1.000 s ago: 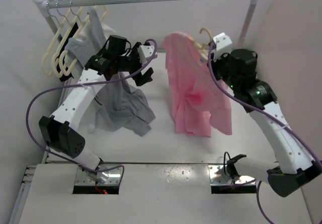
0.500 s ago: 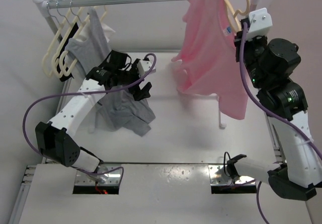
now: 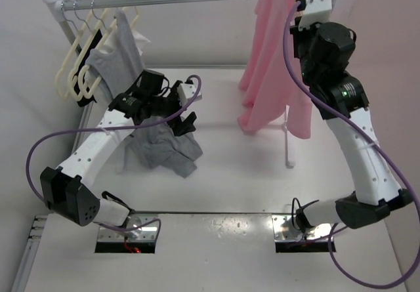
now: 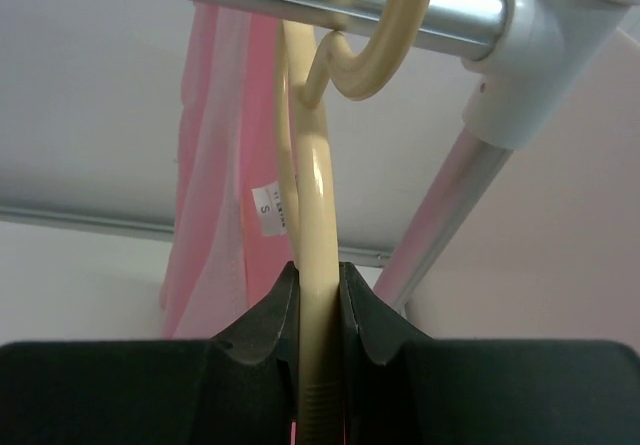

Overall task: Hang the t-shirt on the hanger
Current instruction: Hang the hanger with tshirt onto the clothesline

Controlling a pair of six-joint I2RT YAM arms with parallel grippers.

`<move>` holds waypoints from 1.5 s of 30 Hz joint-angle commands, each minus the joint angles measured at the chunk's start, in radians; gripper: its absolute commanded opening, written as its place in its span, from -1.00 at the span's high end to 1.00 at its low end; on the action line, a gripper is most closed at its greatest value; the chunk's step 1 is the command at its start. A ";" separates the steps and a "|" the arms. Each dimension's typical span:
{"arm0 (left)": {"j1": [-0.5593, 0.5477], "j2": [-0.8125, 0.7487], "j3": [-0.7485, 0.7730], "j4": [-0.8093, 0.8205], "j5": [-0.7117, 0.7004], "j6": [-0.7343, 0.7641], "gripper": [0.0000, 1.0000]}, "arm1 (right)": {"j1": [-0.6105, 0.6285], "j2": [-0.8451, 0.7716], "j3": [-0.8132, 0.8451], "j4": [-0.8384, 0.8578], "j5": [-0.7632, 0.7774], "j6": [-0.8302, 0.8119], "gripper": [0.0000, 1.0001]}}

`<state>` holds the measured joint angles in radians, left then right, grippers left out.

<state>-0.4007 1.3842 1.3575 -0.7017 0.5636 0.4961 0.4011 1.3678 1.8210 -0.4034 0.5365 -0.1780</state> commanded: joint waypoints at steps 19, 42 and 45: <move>-0.020 -0.077 -0.043 0.044 0.007 -0.011 -0.99 | -0.024 -0.110 -0.158 -0.109 -0.027 0.182 -0.49; -0.029 -0.138 -0.271 0.155 -0.108 -0.122 -0.99 | -0.015 -0.753 -0.670 -0.325 0.405 0.760 -1.00; -0.029 -0.172 -0.388 0.200 -0.189 -0.146 -0.99 | -0.015 -0.803 -0.779 -0.452 0.436 0.877 -1.00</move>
<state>-0.4202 1.2636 1.0309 -0.5713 0.4637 0.4080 0.3828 0.5831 1.1126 -0.7120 0.8219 0.5026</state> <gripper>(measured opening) 0.995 0.996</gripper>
